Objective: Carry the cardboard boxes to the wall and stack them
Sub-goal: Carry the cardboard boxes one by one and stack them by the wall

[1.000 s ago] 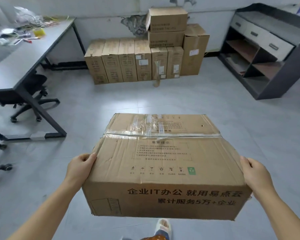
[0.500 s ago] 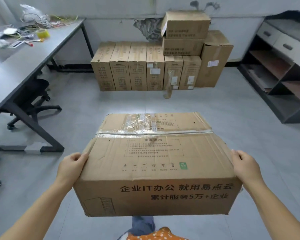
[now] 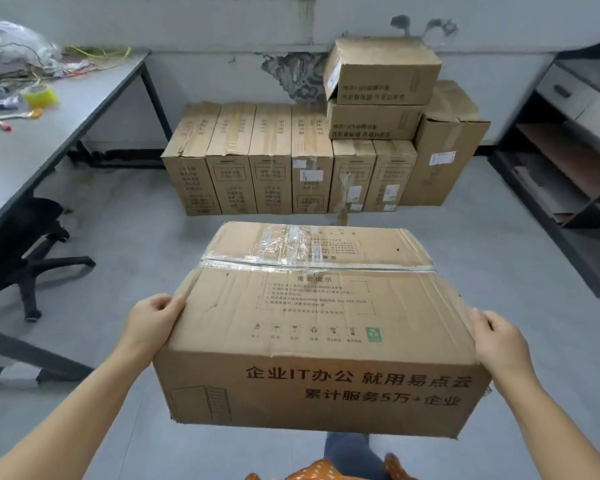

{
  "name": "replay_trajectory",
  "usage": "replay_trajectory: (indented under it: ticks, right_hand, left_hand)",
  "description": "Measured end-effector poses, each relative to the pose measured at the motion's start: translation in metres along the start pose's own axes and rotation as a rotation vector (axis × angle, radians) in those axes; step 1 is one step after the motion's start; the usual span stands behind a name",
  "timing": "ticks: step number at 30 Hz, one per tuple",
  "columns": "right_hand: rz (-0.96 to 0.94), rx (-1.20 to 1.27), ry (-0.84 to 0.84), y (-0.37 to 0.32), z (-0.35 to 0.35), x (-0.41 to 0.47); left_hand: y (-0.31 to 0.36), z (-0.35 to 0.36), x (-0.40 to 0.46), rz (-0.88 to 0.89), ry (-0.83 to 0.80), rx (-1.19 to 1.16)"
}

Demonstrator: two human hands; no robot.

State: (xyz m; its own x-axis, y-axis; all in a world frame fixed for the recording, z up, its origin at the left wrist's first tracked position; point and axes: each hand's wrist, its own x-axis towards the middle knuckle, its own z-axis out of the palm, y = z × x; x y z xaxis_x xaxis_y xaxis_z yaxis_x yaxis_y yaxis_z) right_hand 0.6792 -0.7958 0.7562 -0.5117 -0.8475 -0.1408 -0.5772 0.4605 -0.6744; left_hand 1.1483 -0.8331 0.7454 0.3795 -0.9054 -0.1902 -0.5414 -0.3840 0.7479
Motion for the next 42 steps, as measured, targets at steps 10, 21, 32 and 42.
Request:
replay_trajectory:
  ticks: [10,21,32,42]
  right_hand:
    - [-0.093,0.0,-0.093,-0.123,0.053,0.25]
    - [-0.172,0.003,-0.15,-0.273,0.164,0.438]
    - [-0.106,0.077,-0.097,-0.433,0.288,0.56]
    - [-0.113,0.045,-0.066,-0.518,0.356,0.721]
  left_hand:
    - [0.092,0.063,0.188,-0.103,0.063,-0.109]
    - [0.141,0.061,0.395,-0.146,0.16,-0.089]
    - [0.196,0.008,0.663,-0.057,0.141,0.014]
    - [0.26,0.044,0.85,-0.063,0.15,0.015]
